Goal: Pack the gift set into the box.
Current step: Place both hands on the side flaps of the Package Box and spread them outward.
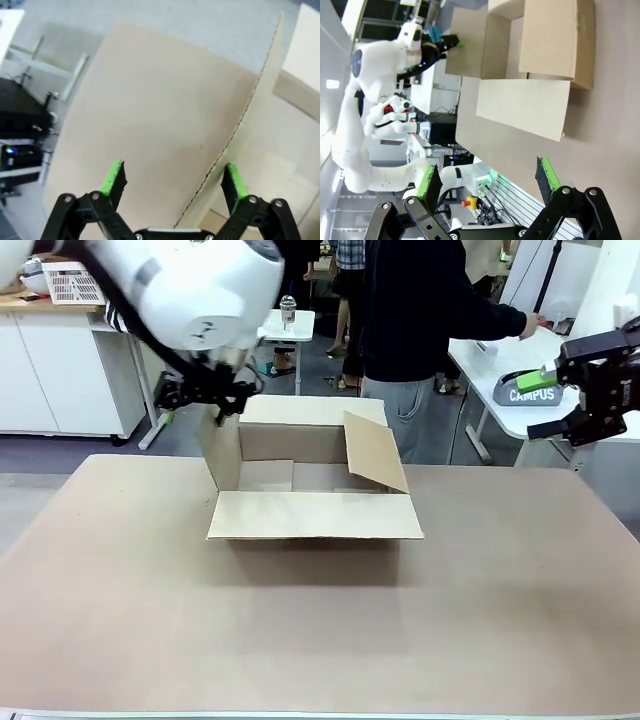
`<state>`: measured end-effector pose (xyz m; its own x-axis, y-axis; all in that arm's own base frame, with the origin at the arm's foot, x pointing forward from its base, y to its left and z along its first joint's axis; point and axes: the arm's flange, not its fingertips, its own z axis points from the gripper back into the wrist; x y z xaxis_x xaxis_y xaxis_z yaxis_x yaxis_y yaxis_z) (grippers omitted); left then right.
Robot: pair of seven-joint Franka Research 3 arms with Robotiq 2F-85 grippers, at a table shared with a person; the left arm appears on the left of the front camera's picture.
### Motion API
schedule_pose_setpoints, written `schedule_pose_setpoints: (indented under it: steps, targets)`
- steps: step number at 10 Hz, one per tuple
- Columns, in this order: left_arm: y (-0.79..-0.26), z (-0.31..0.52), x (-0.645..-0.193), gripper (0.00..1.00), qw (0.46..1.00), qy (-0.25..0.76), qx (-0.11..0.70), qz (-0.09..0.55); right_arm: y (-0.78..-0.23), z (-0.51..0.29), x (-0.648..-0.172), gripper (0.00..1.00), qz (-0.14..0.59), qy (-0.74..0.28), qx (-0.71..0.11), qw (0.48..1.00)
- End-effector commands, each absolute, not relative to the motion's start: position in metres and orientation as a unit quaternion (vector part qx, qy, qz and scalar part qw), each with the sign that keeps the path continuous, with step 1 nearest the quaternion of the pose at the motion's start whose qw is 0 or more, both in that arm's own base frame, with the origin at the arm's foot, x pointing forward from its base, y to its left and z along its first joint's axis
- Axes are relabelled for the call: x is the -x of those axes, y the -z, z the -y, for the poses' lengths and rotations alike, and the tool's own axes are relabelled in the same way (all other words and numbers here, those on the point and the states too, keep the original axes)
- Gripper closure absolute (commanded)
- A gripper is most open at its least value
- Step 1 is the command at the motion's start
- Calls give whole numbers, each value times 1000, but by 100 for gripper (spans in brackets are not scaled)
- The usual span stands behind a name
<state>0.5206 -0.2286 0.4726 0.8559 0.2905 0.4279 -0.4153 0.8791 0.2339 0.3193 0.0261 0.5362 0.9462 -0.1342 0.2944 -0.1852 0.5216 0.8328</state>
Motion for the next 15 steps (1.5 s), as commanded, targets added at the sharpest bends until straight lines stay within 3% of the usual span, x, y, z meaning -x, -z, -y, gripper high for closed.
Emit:
schedule_pose_setpoints:
  steps: [1,6,11,13,15]
  targets:
    - [-474,204,-498,0,957,-188,-109,191,-536,-27,-322,0,173,-25,-497,850]
    - [-453,157,-504,0,978,-145,47,141,-536,-27,-322,0,173,-25,-497,850]
    - [-441,110,-497,0,958,-109,227,138,-536,-27,-322,0,173,-25,-497,850]
    - [-431,106,-498,0,960,-137,219,106,-536,-27,-322,0,173,-25,-497,850]
    - [-445,121,-506,0,958,-126,217,141,-536,-27,-322,0,173,-25,-497,850]
